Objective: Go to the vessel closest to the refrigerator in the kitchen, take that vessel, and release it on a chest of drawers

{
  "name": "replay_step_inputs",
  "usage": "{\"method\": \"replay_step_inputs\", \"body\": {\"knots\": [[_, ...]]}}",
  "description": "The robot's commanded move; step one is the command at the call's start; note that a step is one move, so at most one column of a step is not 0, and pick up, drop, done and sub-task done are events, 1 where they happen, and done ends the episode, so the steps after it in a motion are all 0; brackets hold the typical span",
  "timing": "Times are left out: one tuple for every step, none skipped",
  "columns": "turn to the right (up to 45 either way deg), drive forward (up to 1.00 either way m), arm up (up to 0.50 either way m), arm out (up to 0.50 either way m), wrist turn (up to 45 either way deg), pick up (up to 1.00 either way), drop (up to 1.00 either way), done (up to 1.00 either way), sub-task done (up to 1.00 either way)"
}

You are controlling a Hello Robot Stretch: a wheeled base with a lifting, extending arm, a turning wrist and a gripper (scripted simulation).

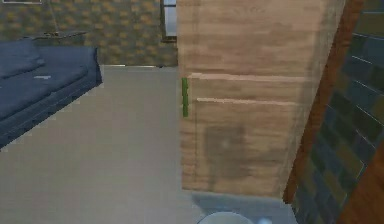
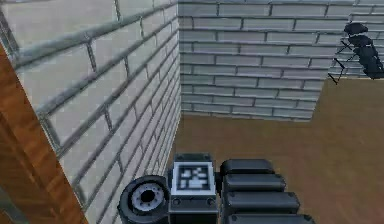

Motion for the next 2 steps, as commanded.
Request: {"method": "replay_step_inputs", "body": {"knots": [[-15.0,0.0,0.0,0.0,0.0,0.0,0.0,0.0,0.0],[0.0,1.0,0.0,0.0,0.0,0.0,0.0,0.0,0.0]]}}
